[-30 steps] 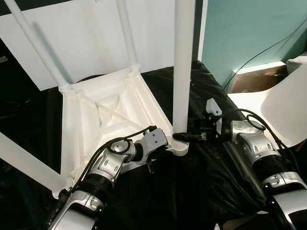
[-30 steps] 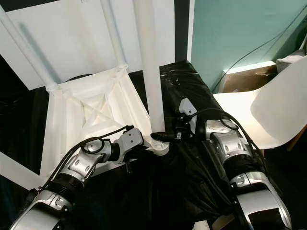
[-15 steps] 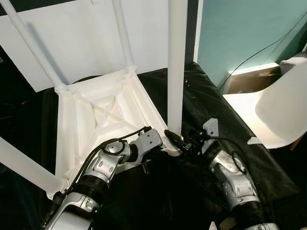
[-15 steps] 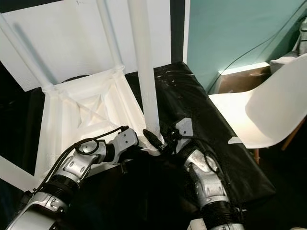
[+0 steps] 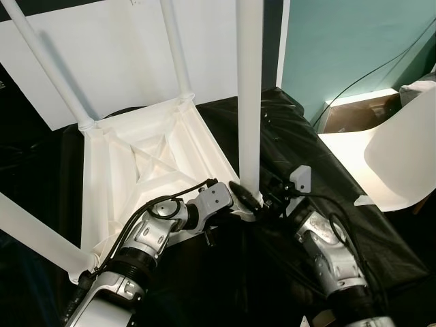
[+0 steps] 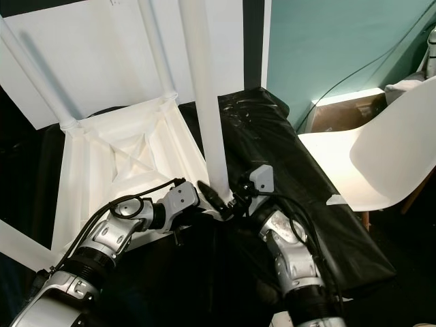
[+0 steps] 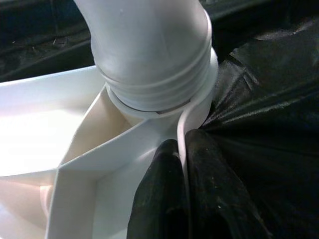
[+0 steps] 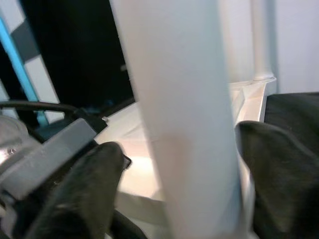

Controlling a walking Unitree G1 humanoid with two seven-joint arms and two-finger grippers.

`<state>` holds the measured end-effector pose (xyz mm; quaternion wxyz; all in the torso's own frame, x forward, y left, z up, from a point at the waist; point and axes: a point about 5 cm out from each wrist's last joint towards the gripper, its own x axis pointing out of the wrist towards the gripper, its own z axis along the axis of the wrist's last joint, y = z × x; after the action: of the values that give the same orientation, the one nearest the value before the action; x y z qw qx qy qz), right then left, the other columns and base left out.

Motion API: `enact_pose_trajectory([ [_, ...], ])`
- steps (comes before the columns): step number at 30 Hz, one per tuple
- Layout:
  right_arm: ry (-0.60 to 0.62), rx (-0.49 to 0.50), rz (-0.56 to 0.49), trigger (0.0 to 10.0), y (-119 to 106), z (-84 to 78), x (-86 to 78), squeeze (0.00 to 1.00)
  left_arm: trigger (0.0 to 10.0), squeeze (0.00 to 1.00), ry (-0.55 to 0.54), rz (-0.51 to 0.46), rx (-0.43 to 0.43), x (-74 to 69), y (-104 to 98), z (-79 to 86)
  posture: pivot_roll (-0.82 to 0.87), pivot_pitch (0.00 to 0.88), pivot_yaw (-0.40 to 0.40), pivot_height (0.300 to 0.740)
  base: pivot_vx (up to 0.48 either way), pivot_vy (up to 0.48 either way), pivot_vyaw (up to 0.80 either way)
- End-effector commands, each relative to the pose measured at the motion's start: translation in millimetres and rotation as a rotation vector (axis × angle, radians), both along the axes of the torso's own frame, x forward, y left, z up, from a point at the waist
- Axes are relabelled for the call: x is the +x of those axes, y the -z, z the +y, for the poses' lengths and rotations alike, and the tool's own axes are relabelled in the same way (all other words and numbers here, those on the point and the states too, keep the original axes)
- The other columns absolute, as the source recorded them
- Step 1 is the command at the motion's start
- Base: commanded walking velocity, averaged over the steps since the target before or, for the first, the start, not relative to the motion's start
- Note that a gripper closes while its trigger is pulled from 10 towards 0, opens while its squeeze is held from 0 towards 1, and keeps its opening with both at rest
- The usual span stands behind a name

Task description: Building children table

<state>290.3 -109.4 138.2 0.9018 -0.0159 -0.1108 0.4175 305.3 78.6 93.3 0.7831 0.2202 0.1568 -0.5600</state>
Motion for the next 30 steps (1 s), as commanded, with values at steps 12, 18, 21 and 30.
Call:
enact_pose_trajectory([
  [12,-0.420,-0.319,0.057,0.0,-3.7,-8.2,19.2,0.00,10.0,0.00,-0.061,0.129,0.044,-15.6,36.6,5.8,-0.02,0.000,0.028,0.740,0.000,0.000,0.00],
  [18,-0.442,-0.274,0.136,0.0,-1.9,-10.2,18.0,0.00,10.0,0.00,-0.078,0.132,0.043,-17.2,37.9,10.6,-0.01,0.000,0.025,0.740,0.000,0.000,0.00],
  [21,-0.423,-0.204,0.149,0.0,-0.4,-4.2,13.0,0.00,10.0,0.00,-0.076,0.135,0.042,-18.0,38.5,10.0,-0.01,0.000,0.026,0.740,0.000,0.000,0.00],
  [30,0.318,0.148,0.027,0.0,4.4,-7.0,3.6,0.00,10.0,0.00,-0.072,0.133,0.049,-16.7,37.1,11.3,-0.02,0.000,0.036,0.740,0.000,0.000,0.00],
])
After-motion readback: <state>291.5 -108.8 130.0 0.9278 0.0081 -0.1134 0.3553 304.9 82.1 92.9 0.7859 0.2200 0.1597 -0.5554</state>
